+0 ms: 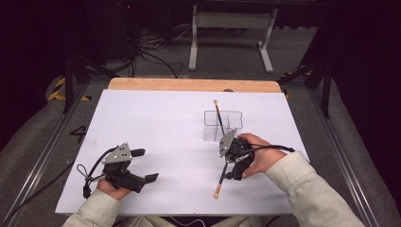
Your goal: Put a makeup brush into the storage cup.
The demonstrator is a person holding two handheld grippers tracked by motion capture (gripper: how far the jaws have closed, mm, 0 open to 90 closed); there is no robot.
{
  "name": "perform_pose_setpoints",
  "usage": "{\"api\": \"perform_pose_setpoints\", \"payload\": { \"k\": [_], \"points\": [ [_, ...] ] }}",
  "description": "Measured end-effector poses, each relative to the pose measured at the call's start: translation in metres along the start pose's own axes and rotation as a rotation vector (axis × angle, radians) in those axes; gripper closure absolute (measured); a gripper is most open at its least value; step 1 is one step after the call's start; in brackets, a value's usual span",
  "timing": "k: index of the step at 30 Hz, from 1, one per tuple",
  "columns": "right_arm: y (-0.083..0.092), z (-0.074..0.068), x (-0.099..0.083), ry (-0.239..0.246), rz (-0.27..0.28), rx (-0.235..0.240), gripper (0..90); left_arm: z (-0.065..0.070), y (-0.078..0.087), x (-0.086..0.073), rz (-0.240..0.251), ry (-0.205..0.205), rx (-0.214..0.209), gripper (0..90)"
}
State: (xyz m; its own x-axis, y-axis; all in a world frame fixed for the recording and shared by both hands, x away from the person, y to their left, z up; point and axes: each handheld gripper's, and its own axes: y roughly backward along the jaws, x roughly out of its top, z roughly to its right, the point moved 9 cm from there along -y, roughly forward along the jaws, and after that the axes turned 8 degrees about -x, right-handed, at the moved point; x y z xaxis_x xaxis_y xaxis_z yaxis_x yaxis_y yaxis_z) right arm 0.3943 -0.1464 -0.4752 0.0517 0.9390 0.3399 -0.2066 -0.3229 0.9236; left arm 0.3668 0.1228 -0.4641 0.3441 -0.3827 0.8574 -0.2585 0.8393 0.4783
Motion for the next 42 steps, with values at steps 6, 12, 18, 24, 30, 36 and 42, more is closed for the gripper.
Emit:
{"api": "perform_pose_setpoints", "payload": {
  "k": [6,12,18,24,30,36,42],
  "points": [
    [-0.008,-0.003,-0.002,0.004,-0.026,0.018,16.3,0.000,0.002,-0.001,0.001,-0.006,0.001,0.0],
    [-0.014,-0.008,0.000,0.033,-0.021,0.049,16.3,0.000,0.004,-0.002,-0.002,0.001,0.006,0.0],
    [-0.019,-0.009,-0.001,0.036,-0.038,0.054,16.4,0.000,0.005,-0.003,0.000,0.006,0.009,0.0],
    [-0.024,-0.011,-0.002,0.036,-0.048,0.061,16.4,0.000,0.005,-0.003,0.002,0.007,0.005,0.0],
    [-0.029,-0.013,-0.003,0.053,-0.060,0.073,16.6,0.001,0.005,-0.003,0.002,0.006,0.001,0.0],
    [-0.036,-0.015,-0.006,0.053,-0.081,0.083,17.6,0.001,0.007,-0.002,0.010,0.007,-0.001,0.0],
    [-0.039,-0.016,-0.009,0.062,-0.101,0.077,21.1,0.001,0.006,-0.002,0.008,0.005,-0.005,0.0]
  ]
}}
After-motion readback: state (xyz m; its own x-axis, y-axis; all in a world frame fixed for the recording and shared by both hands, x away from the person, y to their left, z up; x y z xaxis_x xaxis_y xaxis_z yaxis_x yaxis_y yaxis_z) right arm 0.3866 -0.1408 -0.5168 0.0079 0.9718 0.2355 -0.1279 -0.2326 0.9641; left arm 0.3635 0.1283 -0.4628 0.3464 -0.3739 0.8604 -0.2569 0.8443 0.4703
